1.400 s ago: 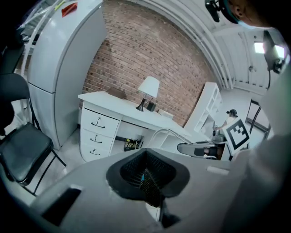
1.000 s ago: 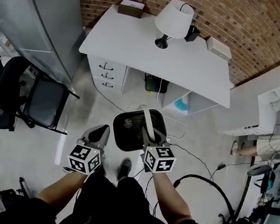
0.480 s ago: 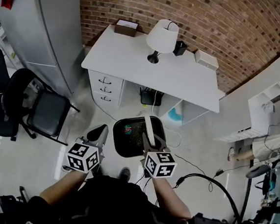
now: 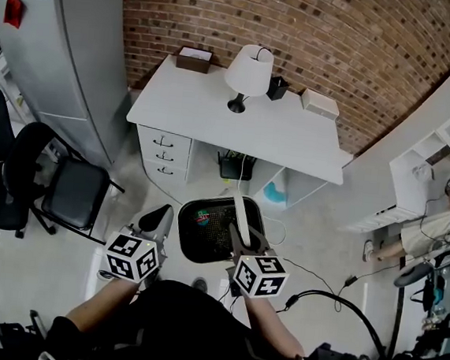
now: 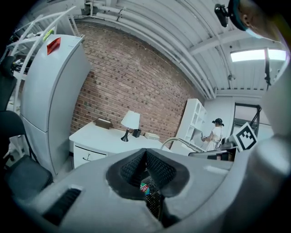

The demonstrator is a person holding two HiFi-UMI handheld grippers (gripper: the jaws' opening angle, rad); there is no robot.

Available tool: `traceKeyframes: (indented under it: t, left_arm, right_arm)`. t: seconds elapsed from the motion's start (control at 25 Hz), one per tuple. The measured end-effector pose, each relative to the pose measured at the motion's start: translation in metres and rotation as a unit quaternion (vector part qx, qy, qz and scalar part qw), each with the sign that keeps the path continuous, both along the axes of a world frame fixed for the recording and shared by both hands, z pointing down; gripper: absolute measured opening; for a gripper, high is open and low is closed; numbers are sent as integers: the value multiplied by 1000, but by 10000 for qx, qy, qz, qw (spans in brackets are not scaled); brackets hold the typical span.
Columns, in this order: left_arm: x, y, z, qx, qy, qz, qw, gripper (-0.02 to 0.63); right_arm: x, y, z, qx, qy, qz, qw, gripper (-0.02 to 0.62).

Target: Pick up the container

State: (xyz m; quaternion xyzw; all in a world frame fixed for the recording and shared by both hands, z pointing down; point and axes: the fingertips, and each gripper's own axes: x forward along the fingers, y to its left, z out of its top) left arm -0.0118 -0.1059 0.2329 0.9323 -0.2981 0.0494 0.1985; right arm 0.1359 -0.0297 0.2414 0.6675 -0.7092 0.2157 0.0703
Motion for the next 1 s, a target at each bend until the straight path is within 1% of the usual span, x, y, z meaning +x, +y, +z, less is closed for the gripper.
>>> traceKeyframes:
  t: [0.08, 0.24, 0.44, 1.0]
  left_arm:
    - [0, 4, -3, 89, -38, 67, 9999, 11]
    - [-5, 6, -12, 190, -46, -44, 9998, 11]
    - [-1, 7, -16, 391, -147, 5, 9991, 11]
    - [5, 5, -20, 455, -140, 2, 9989, 11]
  right_arm:
    - [0, 3, -3, 33, -41, 59, 10000, 37]
    - [2, 5, -7, 48, -70, 80, 9999, 35]
    - [7, 4, -8, 55, -45, 97, 9999, 35]
    - [16, -3, -12, 62, 3, 60, 10000, 35]
